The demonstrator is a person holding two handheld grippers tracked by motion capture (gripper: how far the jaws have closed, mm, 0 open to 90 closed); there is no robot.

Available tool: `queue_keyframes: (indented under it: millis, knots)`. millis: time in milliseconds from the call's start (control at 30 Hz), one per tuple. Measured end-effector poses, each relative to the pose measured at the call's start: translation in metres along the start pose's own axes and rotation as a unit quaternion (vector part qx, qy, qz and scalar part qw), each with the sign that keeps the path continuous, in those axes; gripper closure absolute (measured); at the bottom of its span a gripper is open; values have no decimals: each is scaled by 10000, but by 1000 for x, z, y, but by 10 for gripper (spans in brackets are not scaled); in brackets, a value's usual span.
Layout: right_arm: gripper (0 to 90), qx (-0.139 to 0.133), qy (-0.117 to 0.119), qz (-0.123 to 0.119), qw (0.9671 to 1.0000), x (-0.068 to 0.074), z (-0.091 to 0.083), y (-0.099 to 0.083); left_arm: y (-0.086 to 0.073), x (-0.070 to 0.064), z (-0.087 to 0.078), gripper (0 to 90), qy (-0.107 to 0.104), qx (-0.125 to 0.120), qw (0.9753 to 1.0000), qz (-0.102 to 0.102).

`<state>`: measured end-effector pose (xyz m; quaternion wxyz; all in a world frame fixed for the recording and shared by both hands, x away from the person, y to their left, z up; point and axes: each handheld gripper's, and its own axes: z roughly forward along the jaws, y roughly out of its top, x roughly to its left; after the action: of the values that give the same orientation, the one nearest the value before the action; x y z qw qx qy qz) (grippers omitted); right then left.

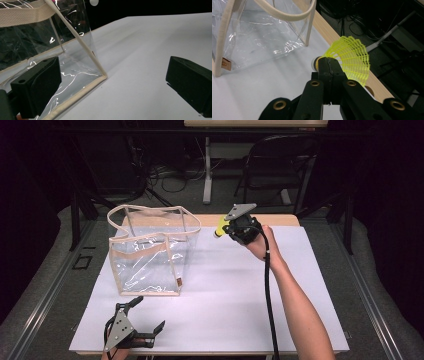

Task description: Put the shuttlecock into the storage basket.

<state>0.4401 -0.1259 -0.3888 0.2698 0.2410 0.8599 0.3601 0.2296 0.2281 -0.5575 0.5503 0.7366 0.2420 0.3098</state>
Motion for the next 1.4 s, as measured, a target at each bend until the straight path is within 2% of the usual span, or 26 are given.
queue_keyframes:
  millis: [1400]
  knots:
    - [900,-156,-151,-149,9997,-2,-21,22,0,1,0,0,15,13,10000,-8]
